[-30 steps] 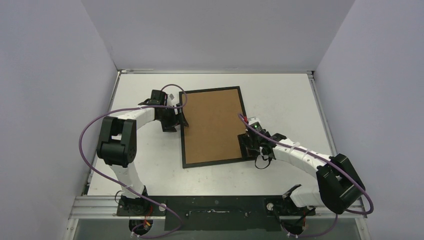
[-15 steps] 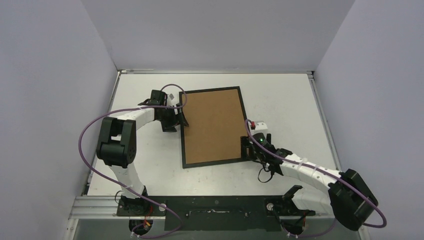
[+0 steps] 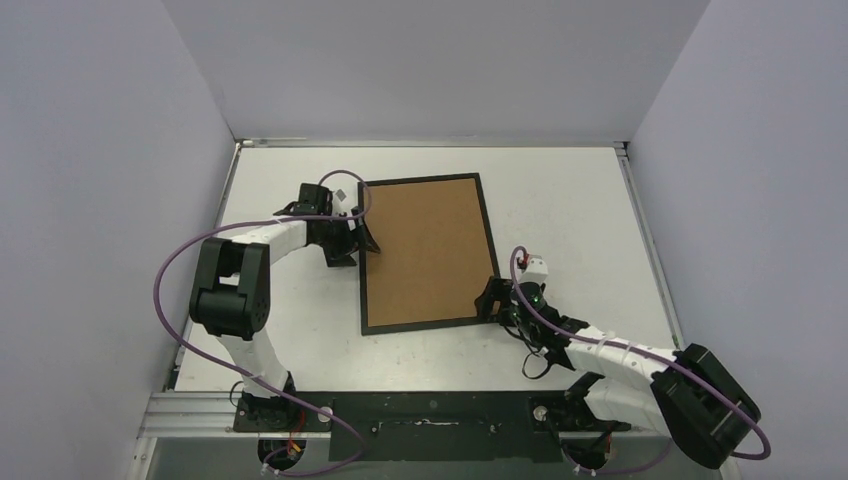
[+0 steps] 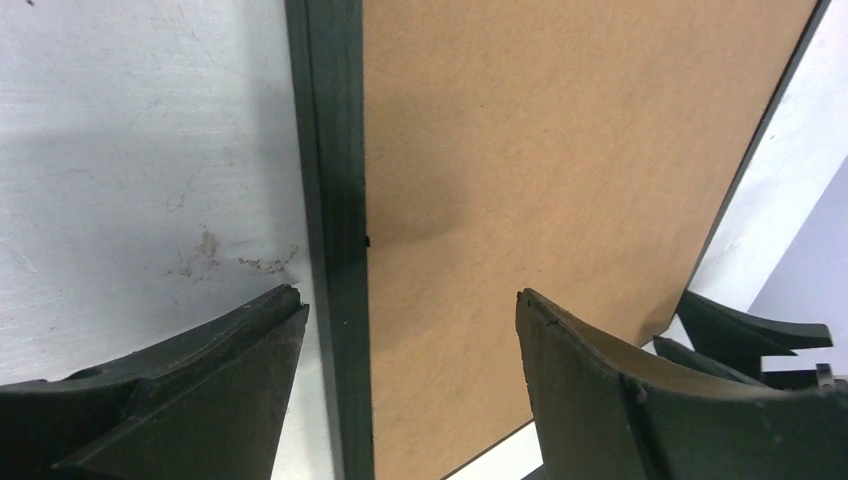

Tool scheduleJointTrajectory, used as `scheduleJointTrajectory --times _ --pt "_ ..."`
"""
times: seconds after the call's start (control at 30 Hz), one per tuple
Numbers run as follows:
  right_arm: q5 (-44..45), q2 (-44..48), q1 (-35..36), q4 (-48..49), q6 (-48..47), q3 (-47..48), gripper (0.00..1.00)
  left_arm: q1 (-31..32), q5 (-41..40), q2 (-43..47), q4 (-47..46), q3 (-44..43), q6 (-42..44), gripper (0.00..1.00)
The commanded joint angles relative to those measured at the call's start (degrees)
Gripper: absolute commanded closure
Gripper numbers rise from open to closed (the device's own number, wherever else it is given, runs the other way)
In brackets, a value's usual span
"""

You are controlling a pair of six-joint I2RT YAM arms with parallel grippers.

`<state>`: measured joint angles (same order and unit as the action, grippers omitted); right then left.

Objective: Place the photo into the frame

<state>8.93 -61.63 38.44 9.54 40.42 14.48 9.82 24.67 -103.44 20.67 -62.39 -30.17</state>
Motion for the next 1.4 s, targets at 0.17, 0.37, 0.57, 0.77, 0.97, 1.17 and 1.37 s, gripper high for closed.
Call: scheduleJointTrajectory --times 0.17,0.37,0.57,0.77,0.97,1.17,1.37 --pt "-15.35 -12.5 0.3 22.54 0.33 1.25 0.19 -2.23 4.26 -3.43 -3.59 -5.16 -1.83 0.25" --pt "-13.35 -18.2 4.83 21.43 -6.82 5.55 0.21 -3.28 4.65 -7.78 -2.37 -9.74 0.9 0.25" --pt "8.15 -13.76 14.96 15.25 -13.6 4.96 0.2 -4.84 0.58 -4.34 -0.28 -8.69 3.99 0.24" --pt "13.87 -12.25 17.19 15.59 -16.6 2.81 0.2 -6.74 -2.69 -0.51 -1.34 -5.16 4.27 0.24" --pt "13.83 -14.53 17.2 16.09 -20.54 2.98 0.21 -9.47 -3.53 0.43 -1.77 -4.06 4.49 0.23" --pt "14.04 -18.13 17.31 18.42 -22.62 3.02 0.24 -12.62 0.25 -1.58 -5.68 -3.25 1.7 0.23" --pt "18.33 -22.77 18.78 22.81 -25.07 3.45 0.28 -12.64 4.94 -4.93 -7.05 -2.74 0.5 0.23"
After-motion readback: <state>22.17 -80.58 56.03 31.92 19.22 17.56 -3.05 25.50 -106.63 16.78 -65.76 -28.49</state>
